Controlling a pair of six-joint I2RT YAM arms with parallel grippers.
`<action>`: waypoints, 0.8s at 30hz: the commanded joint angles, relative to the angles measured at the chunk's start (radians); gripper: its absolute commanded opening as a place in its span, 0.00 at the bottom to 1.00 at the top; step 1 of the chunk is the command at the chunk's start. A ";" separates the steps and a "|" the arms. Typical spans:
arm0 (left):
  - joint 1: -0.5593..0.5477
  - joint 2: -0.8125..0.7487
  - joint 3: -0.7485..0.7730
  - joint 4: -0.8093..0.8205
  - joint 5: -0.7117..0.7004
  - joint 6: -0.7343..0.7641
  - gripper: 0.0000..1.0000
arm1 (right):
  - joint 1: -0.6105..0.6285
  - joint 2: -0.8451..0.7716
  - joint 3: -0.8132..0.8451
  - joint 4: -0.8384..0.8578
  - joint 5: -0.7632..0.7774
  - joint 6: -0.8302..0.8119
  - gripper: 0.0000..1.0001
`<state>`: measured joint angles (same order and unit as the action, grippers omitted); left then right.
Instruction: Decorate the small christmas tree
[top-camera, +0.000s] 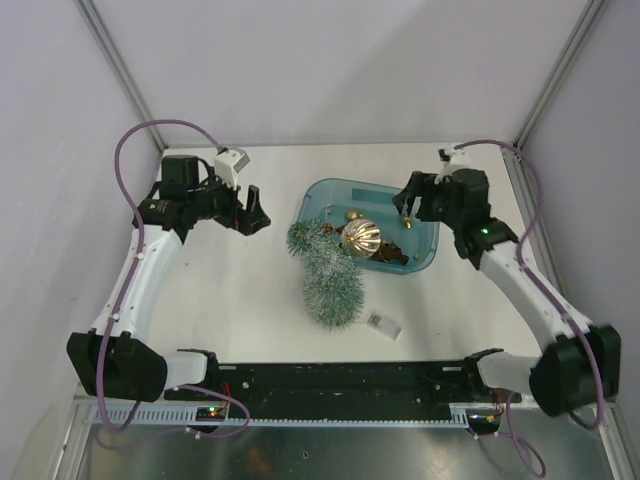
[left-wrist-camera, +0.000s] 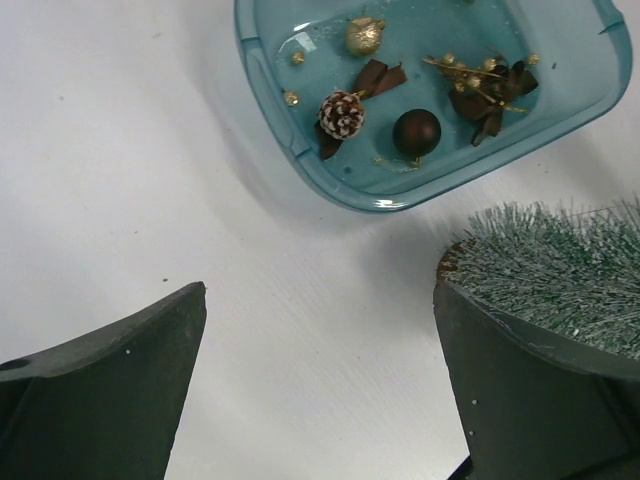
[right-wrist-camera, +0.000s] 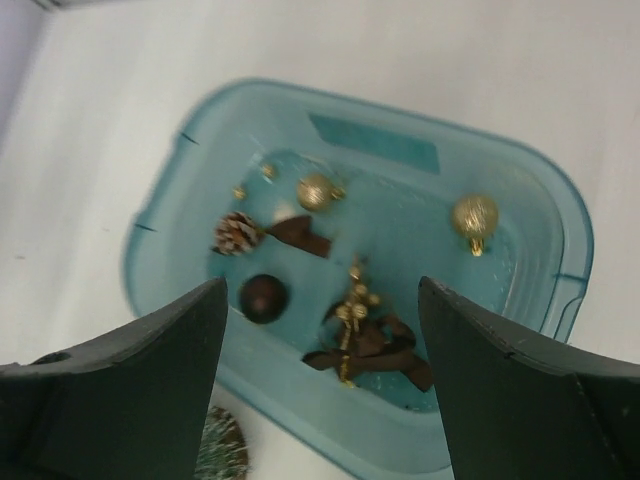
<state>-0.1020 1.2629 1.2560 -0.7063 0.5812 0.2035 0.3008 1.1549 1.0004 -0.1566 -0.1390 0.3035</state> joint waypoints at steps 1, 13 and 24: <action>0.035 0.003 -0.006 0.014 -0.024 0.029 1.00 | 0.002 0.175 -0.011 0.058 0.064 0.009 0.80; 0.057 0.024 -0.038 0.025 0.001 0.027 1.00 | 0.053 0.465 0.015 0.127 0.307 -0.013 0.80; 0.057 0.016 -0.050 0.024 0.022 0.048 1.00 | 0.084 0.673 0.155 0.162 0.492 -0.067 0.79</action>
<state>-0.0517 1.2907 1.2171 -0.6975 0.5797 0.2222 0.3775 1.7756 1.0901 -0.0547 0.2562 0.2676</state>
